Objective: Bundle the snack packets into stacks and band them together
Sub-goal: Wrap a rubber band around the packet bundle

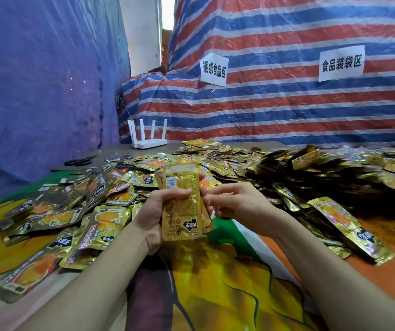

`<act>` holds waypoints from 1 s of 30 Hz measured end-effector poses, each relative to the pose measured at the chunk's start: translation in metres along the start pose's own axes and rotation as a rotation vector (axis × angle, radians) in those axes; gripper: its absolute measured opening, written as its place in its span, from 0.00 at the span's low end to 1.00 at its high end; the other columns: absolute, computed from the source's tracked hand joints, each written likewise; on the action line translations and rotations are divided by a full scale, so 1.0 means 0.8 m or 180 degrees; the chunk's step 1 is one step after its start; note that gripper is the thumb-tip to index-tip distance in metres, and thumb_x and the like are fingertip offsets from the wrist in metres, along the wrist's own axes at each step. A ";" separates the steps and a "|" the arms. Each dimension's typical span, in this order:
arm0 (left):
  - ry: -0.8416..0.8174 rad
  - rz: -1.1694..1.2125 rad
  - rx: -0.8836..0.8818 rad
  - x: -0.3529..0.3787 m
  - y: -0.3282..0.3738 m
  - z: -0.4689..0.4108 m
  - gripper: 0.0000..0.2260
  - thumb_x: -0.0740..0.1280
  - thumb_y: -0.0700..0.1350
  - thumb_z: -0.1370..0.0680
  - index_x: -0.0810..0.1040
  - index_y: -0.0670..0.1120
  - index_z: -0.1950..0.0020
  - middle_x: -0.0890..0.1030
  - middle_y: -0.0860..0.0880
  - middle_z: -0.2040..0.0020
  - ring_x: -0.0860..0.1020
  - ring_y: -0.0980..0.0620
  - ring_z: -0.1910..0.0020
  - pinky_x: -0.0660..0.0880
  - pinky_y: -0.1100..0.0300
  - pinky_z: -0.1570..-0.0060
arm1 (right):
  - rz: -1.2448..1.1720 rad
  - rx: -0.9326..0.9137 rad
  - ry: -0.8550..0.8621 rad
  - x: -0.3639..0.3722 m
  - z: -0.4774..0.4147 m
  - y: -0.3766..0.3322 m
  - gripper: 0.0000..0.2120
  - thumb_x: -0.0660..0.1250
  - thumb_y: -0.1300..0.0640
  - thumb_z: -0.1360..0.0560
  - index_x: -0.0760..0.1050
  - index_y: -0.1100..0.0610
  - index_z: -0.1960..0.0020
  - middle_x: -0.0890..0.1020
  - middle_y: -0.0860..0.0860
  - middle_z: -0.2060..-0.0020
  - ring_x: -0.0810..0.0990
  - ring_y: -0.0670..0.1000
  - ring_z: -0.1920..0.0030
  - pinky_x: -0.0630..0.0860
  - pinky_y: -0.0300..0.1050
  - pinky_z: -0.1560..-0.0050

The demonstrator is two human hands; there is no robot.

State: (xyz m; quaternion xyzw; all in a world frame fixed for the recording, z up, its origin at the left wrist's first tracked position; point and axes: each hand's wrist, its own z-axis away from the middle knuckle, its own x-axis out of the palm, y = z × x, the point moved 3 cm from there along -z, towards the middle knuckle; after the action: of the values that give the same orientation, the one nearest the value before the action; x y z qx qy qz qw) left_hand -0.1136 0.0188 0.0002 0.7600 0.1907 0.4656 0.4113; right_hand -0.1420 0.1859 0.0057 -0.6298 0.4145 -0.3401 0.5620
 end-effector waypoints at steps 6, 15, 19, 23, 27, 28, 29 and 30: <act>-0.0038 0.0216 0.0106 0.002 0.003 0.000 0.21 0.69 0.36 0.30 0.80 0.40 0.37 0.80 0.42 0.50 0.82 0.44 0.56 0.81 0.48 0.53 | -0.1215 -0.0344 -0.0332 -0.006 0.010 -0.024 0.09 0.66 0.57 0.25 0.80 0.55 0.63 0.82 0.52 0.61 0.82 0.50 0.57 0.78 0.45 0.49; -0.0210 0.0085 -0.0087 0.002 -0.004 -0.003 0.17 0.72 0.38 0.31 0.84 0.41 0.42 0.84 0.42 0.52 0.84 0.44 0.55 0.82 0.48 0.52 | -0.1876 -0.0562 -0.0418 0.003 0.009 -0.029 0.22 0.66 0.64 0.27 0.76 0.56 0.34 0.82 0.48 0.63 0.76 0.45 0.74 0.82 0.41 0.63; 0.0555 -0.0048 -0.0215 -0.010 -0.001 -0.008 0.13 0.68 0.40 0.30 0.86 0.39 0.47 0.84 0.41 0.56 0.84 0.44 0.59 0.83 0.48 0.56 | -0.1130 -0.0634 0.0034 -0.009 0.006 -0.026 0.26 0.72 0.61 0.30 0.77 0.50 0.33 0.86 0.56 0.43 0.84 0.50 0.66 0.82 0.40 0.65; 0.1336 0.0225 0.0457 -0.025 0.013 -0.015 0.06 0.63 0.39 0.23 0.79 0.39 0.53 0.82 0.43 0.61 0.83 0.46 0.64 0.81 0.50 0.55 | -0.0183 -0.0632 0.0542 -0.011 0.011 -0.015 0.23 0.76 0.65 0.28 0.80 0.53 0.35 0.86 0.58 0.46 0.88 0.61 0.55 0.84 0.48 0.62; 0.1686 0.0278 0.0884 -0.029 0.014 -0.019 0.08 0.63 0.41 0.18 0.79 0.41 0.54 0.82 0.43 0.59 0.83 0.45 0.62 0.83 0.51 0.59 | -0.0103 -0.0520 0.0470 0.030 0.009 -0.003 0.24 0.80 0.66 0.33 0.83 0.53 0.39 0.85 0.57 0.45 0.88 0.57 0.52 0.85 0.52 0.59; 0.1768 0.0229 0.0966 -0.028 0.015 -0.019 0.07 0.64 0.42 0.19 0.80 0.41 0.52 0.83 0.43 0.57 0.83 0.44 0.59 0.82 0.48 0.54 | -0.0100 -0.0556 0.0469 0.041 0.009 -0.003 0.24 0.80 0.66 0.33 0.83 0.52 0.39 0.84 0.56 0.44 0.87 0.56 0.52 0.85 0.53 0.58; 0.1825 0.0181 0.1031 -0.028 0.015 -0.019 0.07 0.65 0.43 0.19 0.81 0.41 0.50 0.83 0.43 0.55 0.83 0.43 0.56 0.81 0.46 0.48 | -0.0126 -0.0614 0.0482 0.050 0.009 -0.002 0.24 0.80 0.67 0.33 0.83 0.50 0.41 0.83 0.55 0.43 0.87 0.54 0.51 0.85 0.53 0.57; 0.1858 0.0147 0.1077 -0.027 0.016 -0.019 0.08 0.65 0.44 0.19 0.81 0.42 0.50 0.84 0.42 0.53 0.83 0.42 0.53 0.79 0.44 0.45 | -0.0165 -0.0672 0.0501 0.057 0.008 -0.003 0.24 0.80 0.67 0.33 0.83 0.48 0.42 0.82 0.54 0.43 0.87 0.53 0.51 0.85 0.51 0.57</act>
State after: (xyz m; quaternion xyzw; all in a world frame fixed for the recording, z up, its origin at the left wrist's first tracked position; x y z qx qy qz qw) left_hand -0.1383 0.0039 0.0020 0.6562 0.3577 0.6346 0.1968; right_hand -0.1162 0.1475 0.0051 -0.6673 0.4744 -0.3574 0.4493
